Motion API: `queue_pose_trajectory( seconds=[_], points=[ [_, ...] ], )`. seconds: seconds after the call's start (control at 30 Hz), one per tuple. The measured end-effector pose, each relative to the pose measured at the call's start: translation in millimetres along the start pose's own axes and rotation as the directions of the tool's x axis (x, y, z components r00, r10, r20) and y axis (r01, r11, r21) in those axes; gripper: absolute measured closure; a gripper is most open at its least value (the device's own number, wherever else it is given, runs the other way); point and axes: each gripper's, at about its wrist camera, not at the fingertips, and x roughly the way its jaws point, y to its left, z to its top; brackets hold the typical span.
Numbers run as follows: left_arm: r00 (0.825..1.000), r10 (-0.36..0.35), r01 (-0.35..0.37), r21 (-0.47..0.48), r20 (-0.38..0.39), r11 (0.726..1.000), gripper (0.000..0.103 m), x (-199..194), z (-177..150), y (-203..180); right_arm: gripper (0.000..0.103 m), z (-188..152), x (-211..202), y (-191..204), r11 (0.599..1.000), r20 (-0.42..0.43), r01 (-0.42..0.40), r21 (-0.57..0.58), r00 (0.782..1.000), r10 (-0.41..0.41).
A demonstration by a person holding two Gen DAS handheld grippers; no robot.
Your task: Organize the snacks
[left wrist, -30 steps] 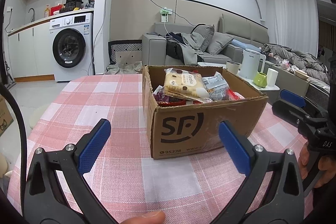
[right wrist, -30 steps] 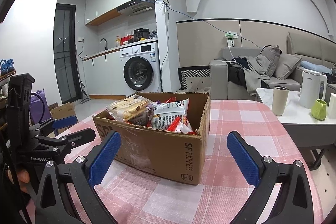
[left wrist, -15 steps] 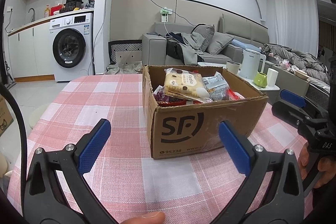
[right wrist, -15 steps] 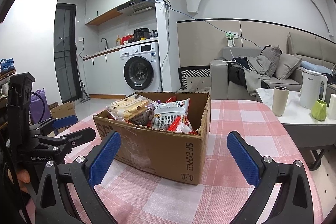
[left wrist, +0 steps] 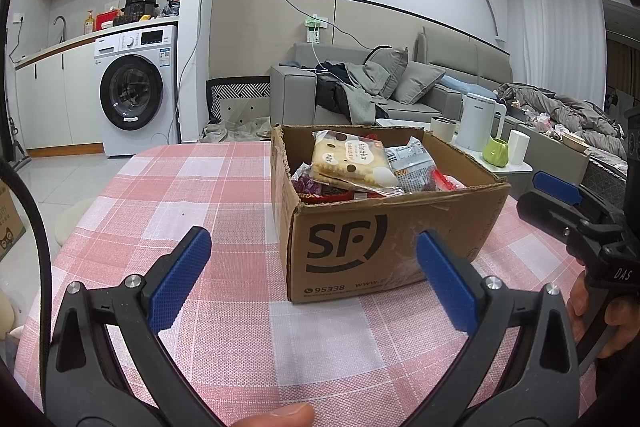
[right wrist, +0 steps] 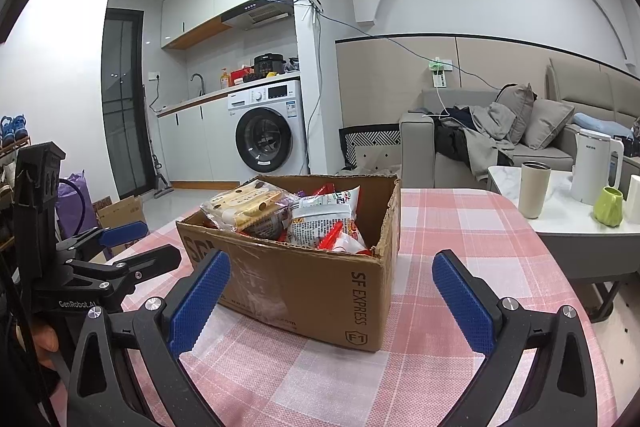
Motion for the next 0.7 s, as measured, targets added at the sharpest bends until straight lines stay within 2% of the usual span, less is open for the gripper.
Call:
queue_pose_trajectory(
  seconds=[0.7],
  points=[
    [1.0, 0.0, 0.0, 0.001, 0.001, 1.0, 0.001, -0.7, -0.6, -1.3, 0.0, 0.1, 0.3, 0.1, 1.0, -0.001, 0.0, 0.001, 1.0, 0.0]
  ],
)
